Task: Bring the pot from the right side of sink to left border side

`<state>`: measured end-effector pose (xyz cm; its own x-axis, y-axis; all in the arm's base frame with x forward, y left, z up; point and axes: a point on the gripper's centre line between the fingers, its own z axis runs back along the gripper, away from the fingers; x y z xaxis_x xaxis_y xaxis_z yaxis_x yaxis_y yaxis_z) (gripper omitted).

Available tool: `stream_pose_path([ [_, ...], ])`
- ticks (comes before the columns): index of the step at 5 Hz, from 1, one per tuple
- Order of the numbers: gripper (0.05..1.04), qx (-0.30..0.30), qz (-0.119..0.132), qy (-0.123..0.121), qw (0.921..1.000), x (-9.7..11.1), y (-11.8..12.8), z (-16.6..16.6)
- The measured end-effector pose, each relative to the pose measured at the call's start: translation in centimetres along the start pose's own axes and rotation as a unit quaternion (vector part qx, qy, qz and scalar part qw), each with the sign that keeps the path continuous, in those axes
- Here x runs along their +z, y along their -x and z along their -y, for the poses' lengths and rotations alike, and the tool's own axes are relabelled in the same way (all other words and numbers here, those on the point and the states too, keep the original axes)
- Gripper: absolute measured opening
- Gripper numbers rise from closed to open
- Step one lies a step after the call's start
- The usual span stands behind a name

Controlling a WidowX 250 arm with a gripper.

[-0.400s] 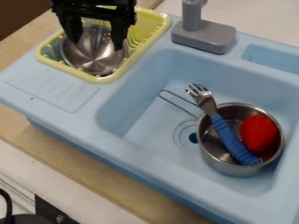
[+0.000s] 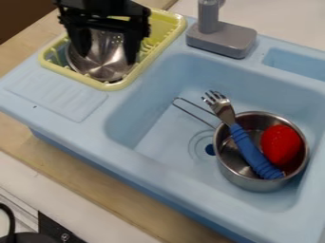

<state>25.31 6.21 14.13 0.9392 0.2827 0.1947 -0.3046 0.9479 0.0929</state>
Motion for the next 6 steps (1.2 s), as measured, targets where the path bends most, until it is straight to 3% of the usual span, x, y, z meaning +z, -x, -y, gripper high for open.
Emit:
stream_pose_path([
  [2, 0.997, -0.071, 0.014, 0.03, 0.9969, 1.4, 0.7, 3.9],
  [3, 0.997, -0.104, -0.012, 0.038, 0.9938, -0.2, 1.4, 7.3],
  [4, 0.997, -0.14, -0.016, 0.057, 0.9884, -0.5, 2.4, 10.1],
  [5, 0.997, -0.148, -0.032, 0.067, 0.9862, -1.3, 3.3, 11.2],
  [6, 0.997, -0.155, -0.045, 0.061, 0.9849, -2.0, 4.8, 11.5],
])
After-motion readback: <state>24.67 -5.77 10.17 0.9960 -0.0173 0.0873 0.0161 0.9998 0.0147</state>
